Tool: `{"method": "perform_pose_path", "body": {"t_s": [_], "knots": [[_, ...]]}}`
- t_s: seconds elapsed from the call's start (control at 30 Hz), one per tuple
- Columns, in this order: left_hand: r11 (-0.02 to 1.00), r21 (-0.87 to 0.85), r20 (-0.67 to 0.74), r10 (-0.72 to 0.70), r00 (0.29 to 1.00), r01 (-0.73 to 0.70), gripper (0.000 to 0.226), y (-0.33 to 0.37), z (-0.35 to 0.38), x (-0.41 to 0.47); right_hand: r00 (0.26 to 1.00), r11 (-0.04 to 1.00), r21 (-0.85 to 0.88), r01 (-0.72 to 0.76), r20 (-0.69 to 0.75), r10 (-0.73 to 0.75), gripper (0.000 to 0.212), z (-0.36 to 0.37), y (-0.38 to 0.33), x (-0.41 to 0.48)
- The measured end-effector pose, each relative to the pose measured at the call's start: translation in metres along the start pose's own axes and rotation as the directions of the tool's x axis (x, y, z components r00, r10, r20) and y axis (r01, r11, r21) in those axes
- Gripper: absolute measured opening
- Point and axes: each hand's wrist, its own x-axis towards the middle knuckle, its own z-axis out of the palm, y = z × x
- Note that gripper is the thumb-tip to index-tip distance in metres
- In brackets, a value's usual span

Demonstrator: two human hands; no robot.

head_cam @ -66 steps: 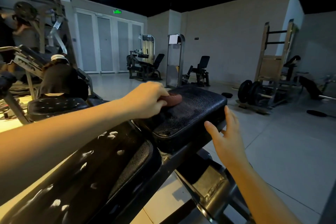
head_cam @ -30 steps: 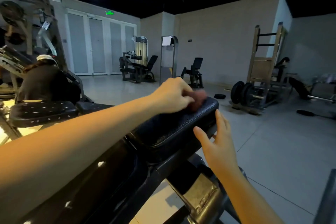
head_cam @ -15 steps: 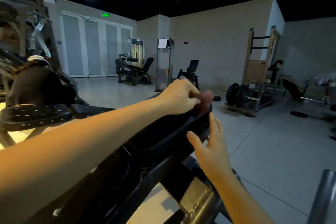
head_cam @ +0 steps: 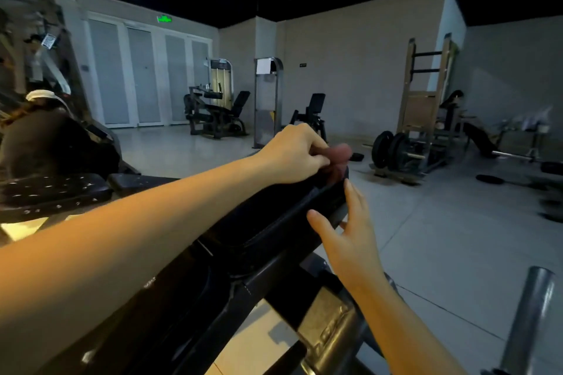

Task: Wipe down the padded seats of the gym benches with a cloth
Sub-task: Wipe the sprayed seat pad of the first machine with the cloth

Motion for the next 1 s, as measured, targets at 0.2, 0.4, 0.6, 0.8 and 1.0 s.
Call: {"method": "perform_pose_path", "body": {"t_s": [0.2,0.4,0.6,0.8,1.0], "knots": [[0.993,0.112,0.067,-0.04,0.997,0.033,0.013,-0.041,-0.029,-0.025,1.0,0.996,0.091,-0.024,0.017,0.022,0.078,-0.001,0.007,0.0],[0.955,0.007,-0.105,-0.293,0.95,0.295,0.014,-0.059,-0.016,0.017,0.999,0.999,-0.006,-0.033,0.012,0.033,0.082,0.0,0.006,-0.001],[0.993,-0.096,-0.038,-0.077,0.996,0.073,0.015,0.007,0.008,0.0,0.998,0.986,0.163,-0.019,-0.056,0.028,0.061,-0.003,0.008,0.004],[0.984,-0.16,0.101,-0.059,0.993,0.074,0.011,0.043,-0.011,-0.059,0.938,0.822,0.532,-0.201,-0.138,0.319,0.036,-0.018,-0.004,0.011],[0.932,-0.301,0.054,-0.196,0.979,0.203,0.011,0.063,-0.004,-0.129,0.958,0.776,0.597,-0.206,-0.039,0.285,0.032,-0.045,-0.035,-0.028]]}}
